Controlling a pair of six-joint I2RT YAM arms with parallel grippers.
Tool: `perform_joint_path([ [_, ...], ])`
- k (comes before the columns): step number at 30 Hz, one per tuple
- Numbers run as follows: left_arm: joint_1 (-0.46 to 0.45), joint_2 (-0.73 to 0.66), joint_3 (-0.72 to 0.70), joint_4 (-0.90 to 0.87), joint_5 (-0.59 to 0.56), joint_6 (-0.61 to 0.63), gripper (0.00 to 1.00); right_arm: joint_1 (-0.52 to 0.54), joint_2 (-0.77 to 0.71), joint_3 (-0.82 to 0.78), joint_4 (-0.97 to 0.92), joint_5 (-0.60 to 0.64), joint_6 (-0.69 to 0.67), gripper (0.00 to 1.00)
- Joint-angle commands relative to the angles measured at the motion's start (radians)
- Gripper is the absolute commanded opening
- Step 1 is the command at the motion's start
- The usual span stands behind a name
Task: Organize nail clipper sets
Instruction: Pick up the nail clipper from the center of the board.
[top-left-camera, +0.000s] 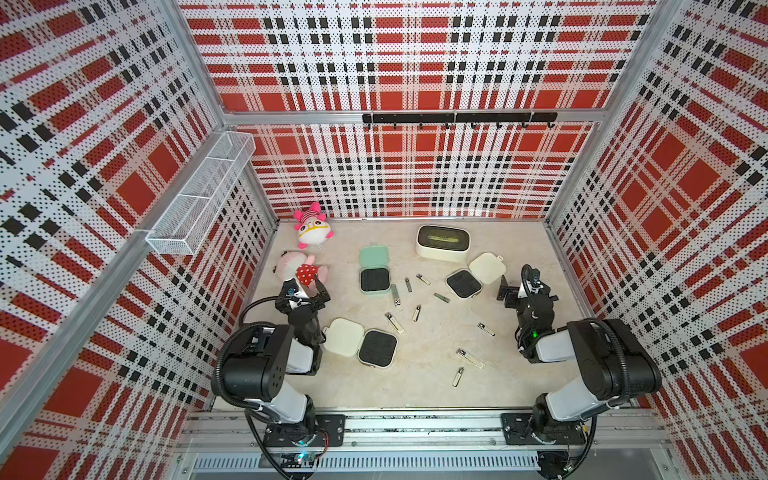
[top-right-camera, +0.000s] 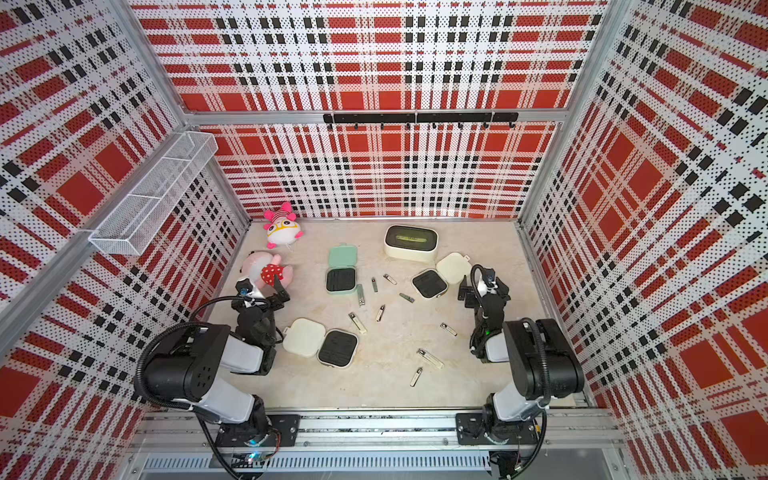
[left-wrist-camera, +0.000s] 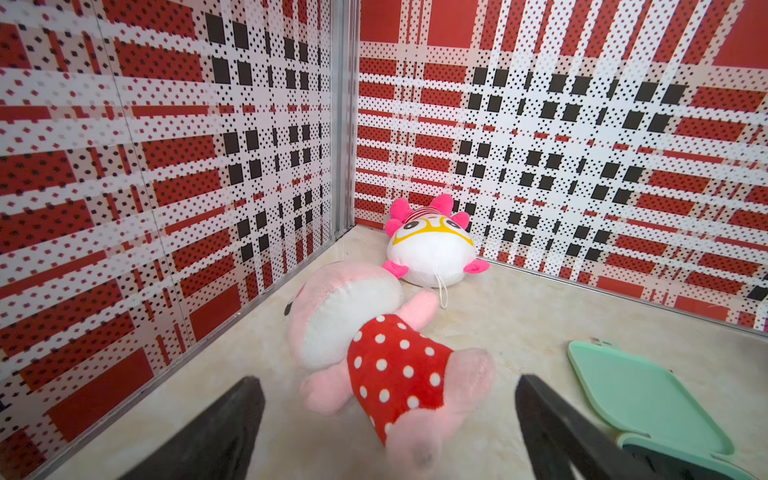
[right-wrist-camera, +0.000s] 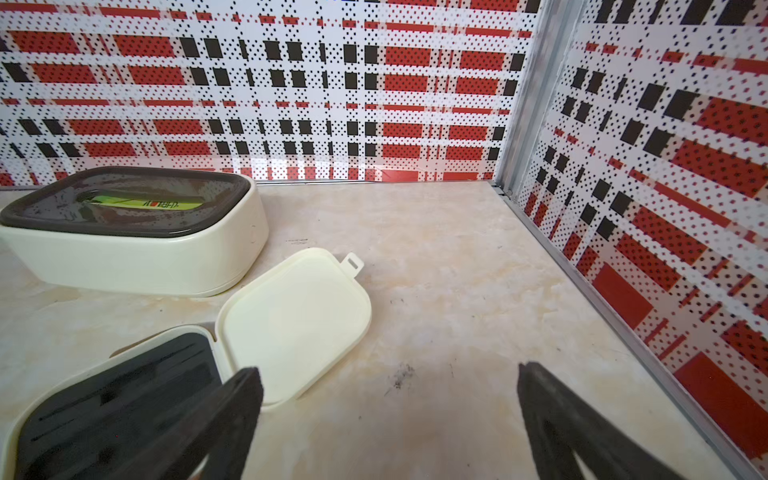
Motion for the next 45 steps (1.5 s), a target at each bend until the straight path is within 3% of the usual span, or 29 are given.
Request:
perform_joint_path([
  [1, 0.004, 0.004, 0.014, 0.012, 0.002, 0.007, 0.98, -0.007, 0.0, 0.009, 0.004, -0.029, 0.0, 1.0],
  [42, 0.003, -0.002, 0.007, 0.018, 0.002, 0.008, 0.98, -0.015, -0.003, 0.008, 0.002, -0.036, 0.006, 1.0],
  [45, -0.002, -0.048, 0.002, 0.004, -0.027, 0.006, 0.98, -0.017, -0.042, 0.012, -0.034, 0.019, 0.034, 1.0],
])
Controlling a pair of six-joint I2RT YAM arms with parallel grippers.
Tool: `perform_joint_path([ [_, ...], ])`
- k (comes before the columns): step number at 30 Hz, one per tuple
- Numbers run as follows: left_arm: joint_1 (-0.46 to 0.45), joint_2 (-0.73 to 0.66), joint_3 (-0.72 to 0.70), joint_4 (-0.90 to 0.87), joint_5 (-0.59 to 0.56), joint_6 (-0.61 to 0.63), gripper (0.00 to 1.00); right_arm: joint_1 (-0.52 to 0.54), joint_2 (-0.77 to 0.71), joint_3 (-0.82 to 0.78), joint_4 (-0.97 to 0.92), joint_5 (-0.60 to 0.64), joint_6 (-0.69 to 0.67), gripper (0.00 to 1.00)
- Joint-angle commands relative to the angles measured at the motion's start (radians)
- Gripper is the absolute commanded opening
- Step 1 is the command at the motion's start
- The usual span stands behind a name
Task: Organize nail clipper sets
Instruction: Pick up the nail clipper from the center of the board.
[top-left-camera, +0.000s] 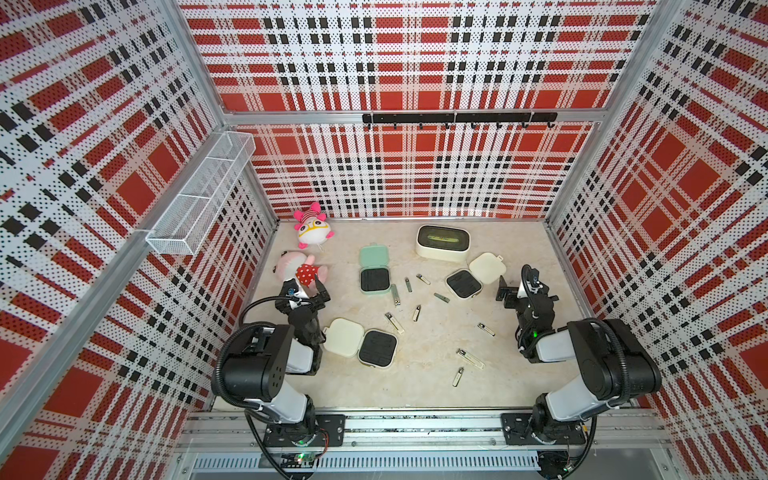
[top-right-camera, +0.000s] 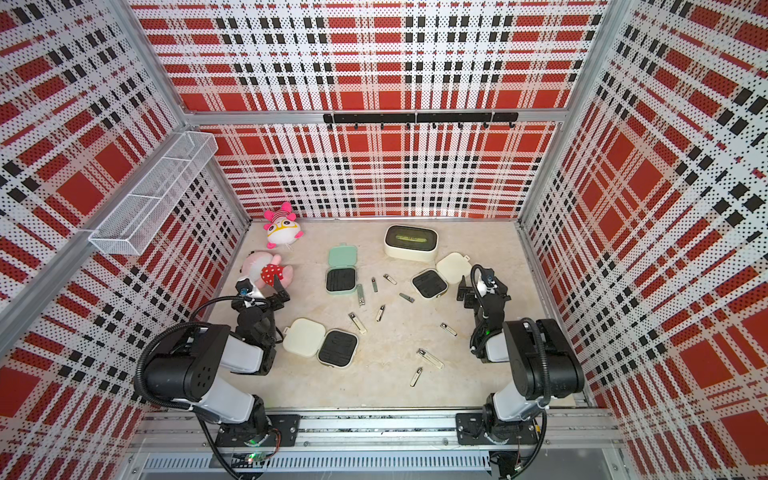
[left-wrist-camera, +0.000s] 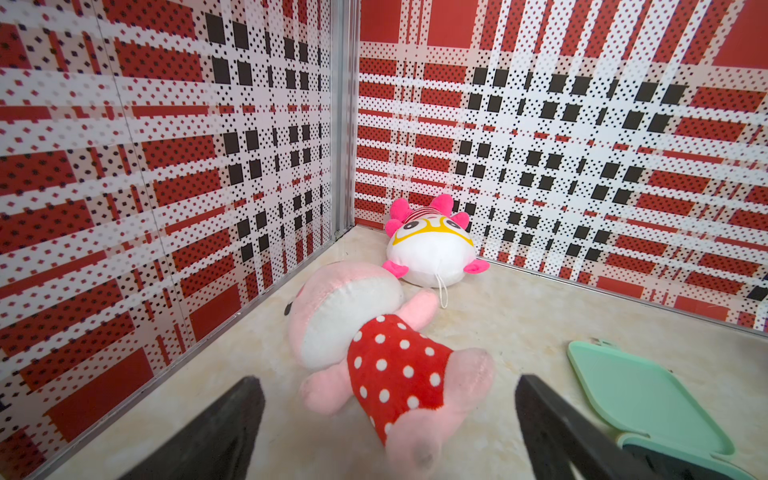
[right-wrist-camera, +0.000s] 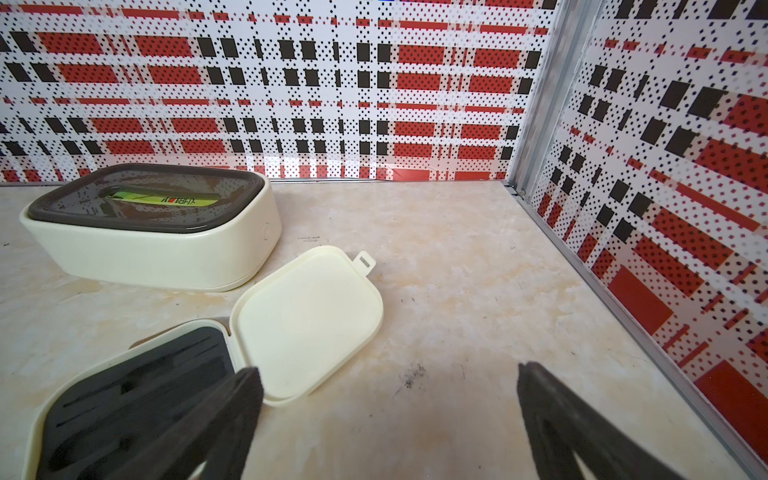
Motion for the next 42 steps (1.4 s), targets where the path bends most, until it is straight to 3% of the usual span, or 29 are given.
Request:
perform_joint_path([
  [1, -0.012, -0.087, 0.009, -0.047, -0.053, 0.009, 0.98, -0.01, -0.077, 0.018, -0.072, 0.071, 0.031, 1.0],
  [5, -0.07, -0.25, 0.033, -0.196, -0.144, 0.046, 0.98, -0.008, -0.214, 0.072, -0.302, 0.077, 0.048, 1.0],
  [8, -0.103, -0.392, 0.056, -0.313, -0.18, -0.012, 0.98, -0.008, -0.308, 0.157, -0.575, 0.086, 0.103, 1.0],
  [12, -0.132, -0.552, 0.146, -0.575, -0.196, -0.167, 0.98, -0.01, -0.378, 0.303, -0.977, 0.073, 0.231, 1.0],
  [16, -0.134, -0.692, 0.231, -0.86, -0.191, -0.422, 0.98, -0.031, -0.442, 0.315, -1.13, -0.001, 0.384, 1.0],
  [20, -0.131, -0.774, 0.326, -1.118, -0.002, -0.496, 0.98, -0.035, -0.488, 0.311, -1.204, -0.191, 0.46, 1.0],
  [25, -0.132, -0.767, 0.43, -1.357, 0.301, -0.517, 0.98, -0.015, -0.455, 0.321, -1.261, -0.304, 0.531, 0.85],
  [28, -0.146, -0.726, 0.442, -1.439, 0.455, -0.535, 0.82, 0.057, -0.399, 0.357, -1.308, -0.269, 0.543, 0.76],
  [31, -0.22, -0.672, 0.439, -1.498, 0.499, -0.56, 0.71, 0.169, -0.323, 0.415, -1.351, -0.207, 0.553, 0.69],
  [38, -0.465, -0.567, 0.429, -1.576, 0.439, -0.661, 0.66, 0.486, -0.119, 0.592, -1.385, -0.102, 0.552, 0.65],
  [42, -0.526, -0.555, 0.385, -1.63, 0.396, -0.736, 0.66, 0.622, 0.026, 0.716, -1.409, -0.078, 0.532, 0.65],
])
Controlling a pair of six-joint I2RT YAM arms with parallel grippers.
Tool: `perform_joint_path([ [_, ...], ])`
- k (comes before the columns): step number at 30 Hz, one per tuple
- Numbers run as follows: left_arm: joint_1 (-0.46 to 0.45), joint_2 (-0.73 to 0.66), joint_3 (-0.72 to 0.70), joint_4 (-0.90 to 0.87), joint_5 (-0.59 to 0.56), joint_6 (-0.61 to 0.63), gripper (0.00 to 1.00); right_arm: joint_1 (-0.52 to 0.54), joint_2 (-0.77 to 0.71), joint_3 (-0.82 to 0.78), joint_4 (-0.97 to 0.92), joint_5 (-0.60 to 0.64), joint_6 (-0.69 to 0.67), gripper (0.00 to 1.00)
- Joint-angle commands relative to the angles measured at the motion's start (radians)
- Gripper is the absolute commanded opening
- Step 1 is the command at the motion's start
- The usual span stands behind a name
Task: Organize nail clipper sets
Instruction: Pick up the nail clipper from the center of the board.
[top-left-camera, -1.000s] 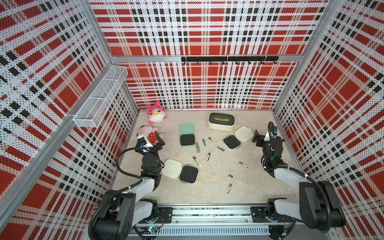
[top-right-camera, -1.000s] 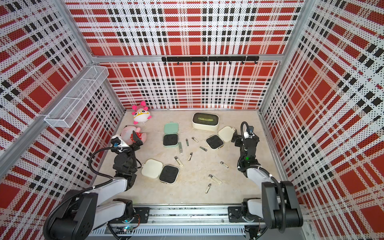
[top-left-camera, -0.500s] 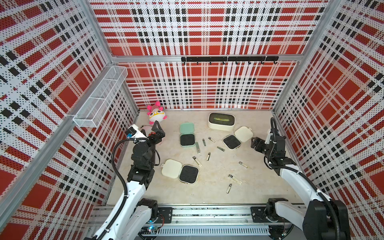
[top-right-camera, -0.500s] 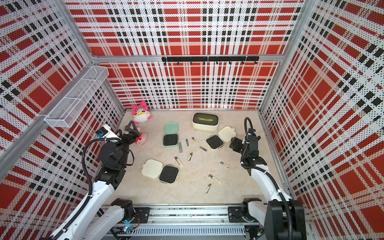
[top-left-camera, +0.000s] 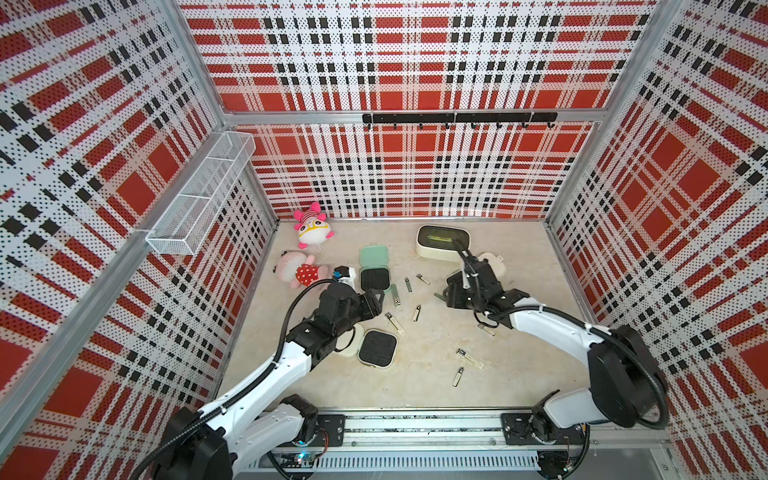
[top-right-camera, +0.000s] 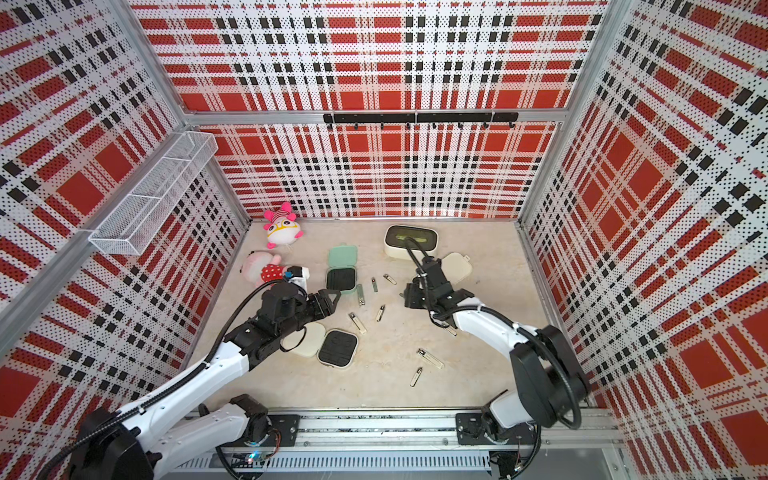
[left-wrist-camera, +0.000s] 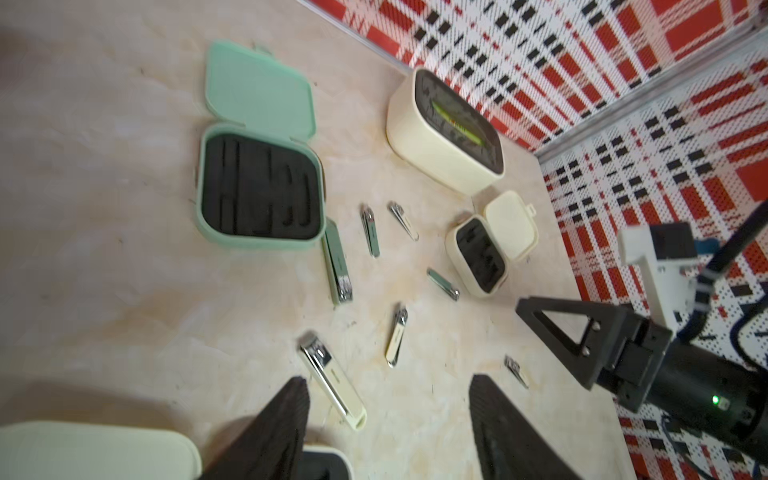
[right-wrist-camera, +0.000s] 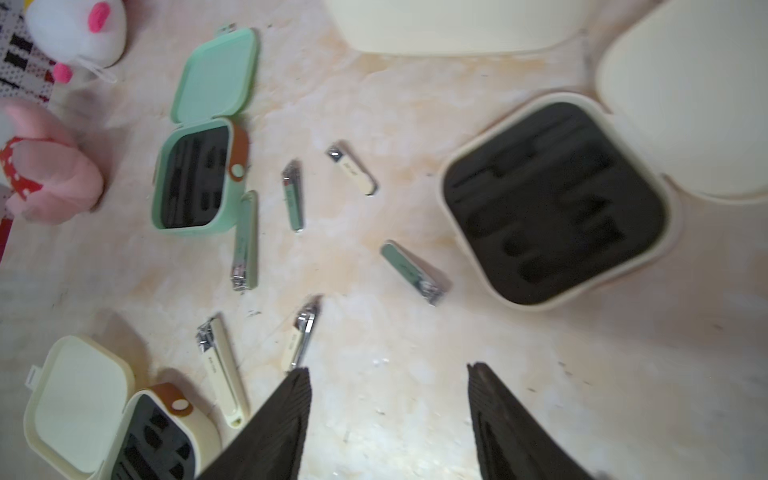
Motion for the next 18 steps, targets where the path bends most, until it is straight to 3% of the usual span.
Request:
perform_joint_path([
  [1, -0.026, -0.004, -0.046, -0.096, -0.044, -0.091, 0.66, 0.092, 0.095, 0.082, -0.044, 0.054, -0.008, 0.66],
  [6, 0.001, -0.065, -0.115, -0.146, -0.103, -0.129, 0.67, 0.212, 0.242, 0.205, -0.053, 0.067, -0.029, 0.69],
  [13, 0.173, -0.113, -0.186, -0.125, -0.013, -0.107, 0.74, 0.288, 0.359, 0.31, -0.067, 0.068, -0.035, 0.71],
  [18, 0.265, -0.07, -0.19, -0.076, 0.036, -0.081, 0.81, 0.297, 0.4, 0.352, -0.082, 0.076, -0.035, 0.72],
])
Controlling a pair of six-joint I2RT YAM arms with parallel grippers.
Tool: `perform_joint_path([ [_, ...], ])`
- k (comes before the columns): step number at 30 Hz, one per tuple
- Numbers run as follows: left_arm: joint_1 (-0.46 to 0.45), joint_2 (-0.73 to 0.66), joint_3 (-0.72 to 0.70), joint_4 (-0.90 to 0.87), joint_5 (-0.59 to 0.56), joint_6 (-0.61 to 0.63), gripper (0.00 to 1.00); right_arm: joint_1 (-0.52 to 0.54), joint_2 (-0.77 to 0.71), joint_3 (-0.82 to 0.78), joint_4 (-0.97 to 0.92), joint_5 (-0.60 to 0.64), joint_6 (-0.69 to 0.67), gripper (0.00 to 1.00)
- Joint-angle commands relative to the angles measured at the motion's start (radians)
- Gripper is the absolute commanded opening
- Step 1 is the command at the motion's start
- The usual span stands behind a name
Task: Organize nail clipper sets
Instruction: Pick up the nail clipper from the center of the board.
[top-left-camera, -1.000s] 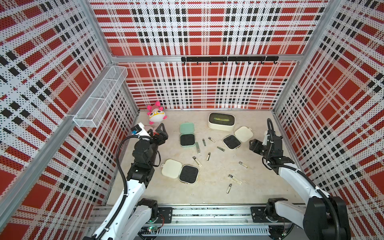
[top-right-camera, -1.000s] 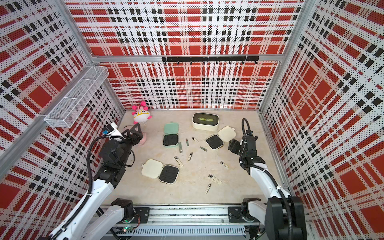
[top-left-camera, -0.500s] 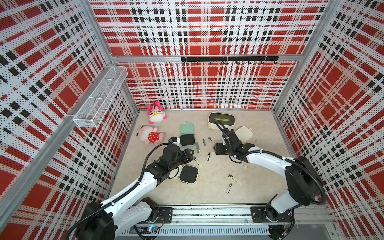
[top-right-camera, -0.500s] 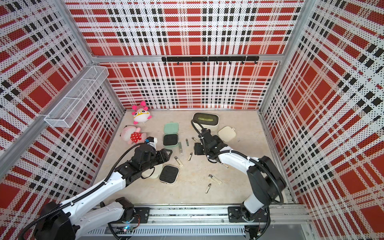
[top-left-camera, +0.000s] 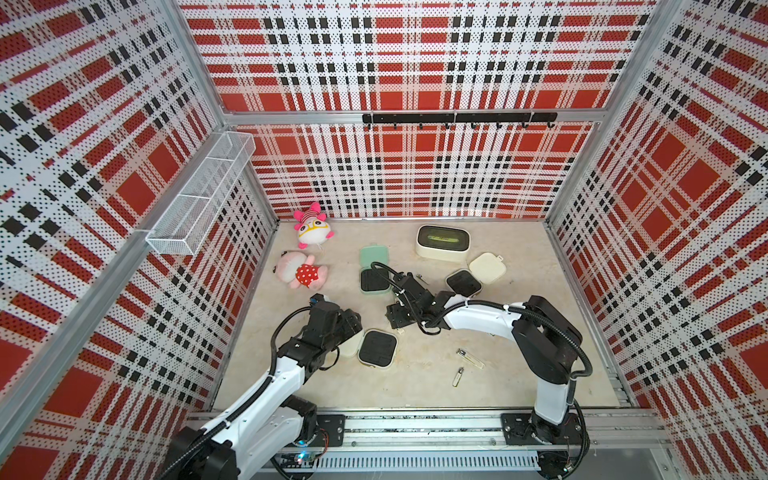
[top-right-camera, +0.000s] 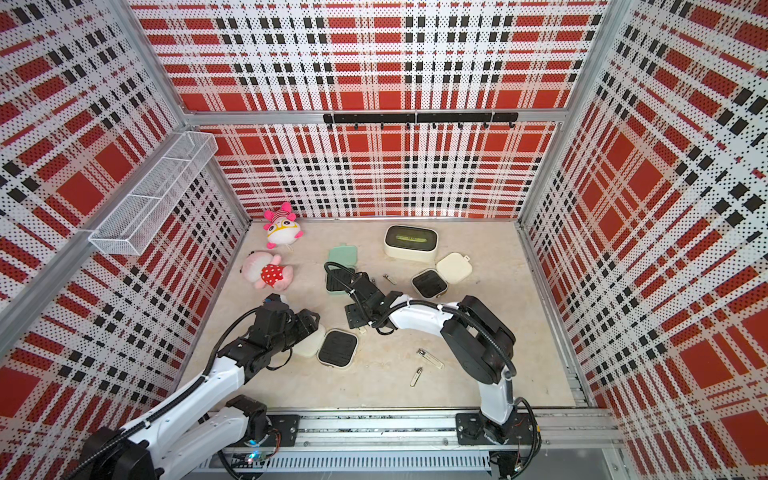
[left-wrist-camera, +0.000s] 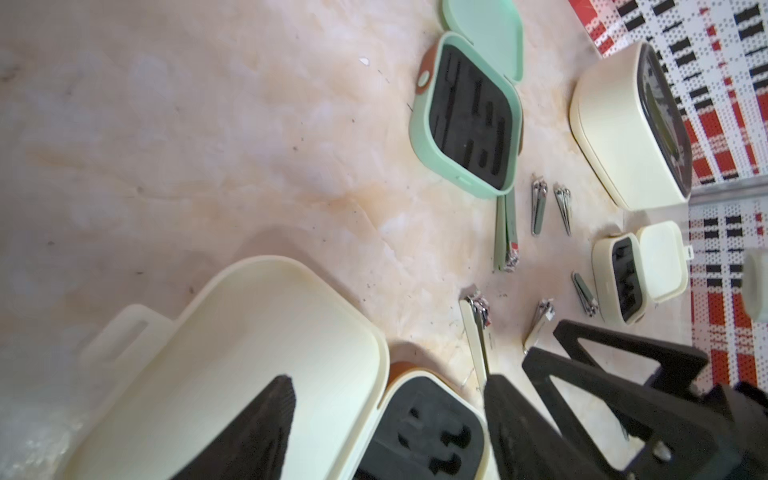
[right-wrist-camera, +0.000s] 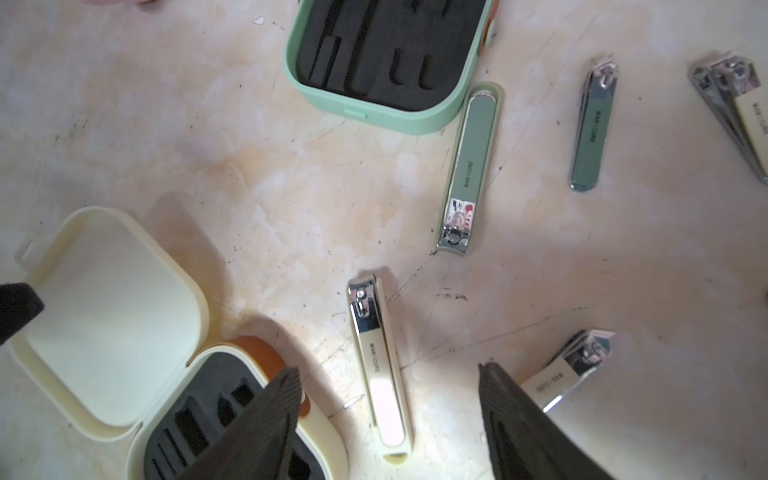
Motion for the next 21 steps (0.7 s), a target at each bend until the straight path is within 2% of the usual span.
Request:
perform_joint_path([
  [1, 0.05, 0.026, -0.007, 0.051, 0.052, 0.028, 0.82, 0.006, 0.034, 0.04, -0.03, 0.024, -0.004, 0.72],
  [10, 0.143, 0.06, -0.013, 0.12, 0.1, 0.046, 0.82, 0.048, 0.134, 0.171, -0.139, 0.088, -0.065, 0.62],
  [21, 0.151, 0.038, 0.037, 0.03, 0.093, 0.062, 0.83, 0.067, 0.205, 0.222, -0.18, 0.102, -0.062, 0.61],
])
